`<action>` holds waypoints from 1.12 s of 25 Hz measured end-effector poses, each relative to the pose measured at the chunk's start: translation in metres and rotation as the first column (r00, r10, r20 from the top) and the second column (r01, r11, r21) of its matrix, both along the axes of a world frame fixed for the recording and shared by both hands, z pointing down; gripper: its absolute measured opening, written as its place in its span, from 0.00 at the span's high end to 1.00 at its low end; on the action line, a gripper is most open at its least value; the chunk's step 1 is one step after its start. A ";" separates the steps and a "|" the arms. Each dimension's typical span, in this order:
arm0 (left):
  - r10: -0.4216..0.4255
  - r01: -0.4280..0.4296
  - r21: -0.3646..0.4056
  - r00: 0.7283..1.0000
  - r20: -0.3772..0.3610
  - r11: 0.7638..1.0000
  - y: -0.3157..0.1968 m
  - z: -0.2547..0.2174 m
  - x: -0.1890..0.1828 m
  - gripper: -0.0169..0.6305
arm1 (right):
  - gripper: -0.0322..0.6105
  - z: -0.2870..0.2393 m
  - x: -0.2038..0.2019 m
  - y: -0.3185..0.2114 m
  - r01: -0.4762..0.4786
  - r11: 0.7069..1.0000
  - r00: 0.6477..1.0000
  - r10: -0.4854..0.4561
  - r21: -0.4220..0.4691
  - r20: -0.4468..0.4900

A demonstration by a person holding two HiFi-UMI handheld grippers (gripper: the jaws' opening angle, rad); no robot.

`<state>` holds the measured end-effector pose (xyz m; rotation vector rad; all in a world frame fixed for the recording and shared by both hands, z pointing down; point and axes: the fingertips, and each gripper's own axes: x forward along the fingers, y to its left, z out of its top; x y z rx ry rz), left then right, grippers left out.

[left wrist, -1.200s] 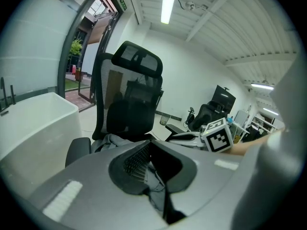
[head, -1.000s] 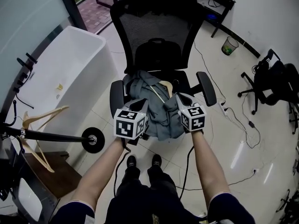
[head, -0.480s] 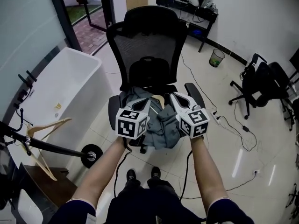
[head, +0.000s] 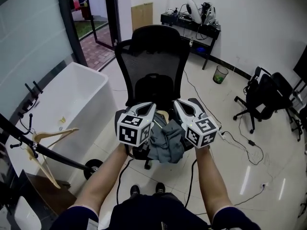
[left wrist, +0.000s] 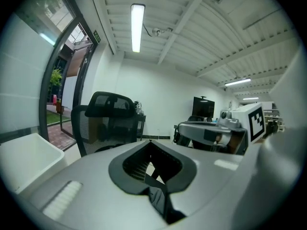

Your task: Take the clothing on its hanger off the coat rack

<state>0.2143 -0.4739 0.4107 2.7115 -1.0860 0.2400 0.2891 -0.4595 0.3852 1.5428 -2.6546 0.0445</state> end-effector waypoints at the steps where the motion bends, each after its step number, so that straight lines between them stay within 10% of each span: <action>1: -0.001 0.001 0.008 1.000 -0.003 1.000 0.001 -0.004 -0.002 0.95 | 0.95 -0.005 -0.002 0.001 0.002 1.000 1.000 -0.002 0.009 0.003; 28: -0.006 0.007 0.039 0.999 -0.034 0.999 0.008 -0.028 -0.011 0.95 | 0.95 -0.033 -0.010 0.008 0.006 0.999 1.000 -0.007 0.052 0.030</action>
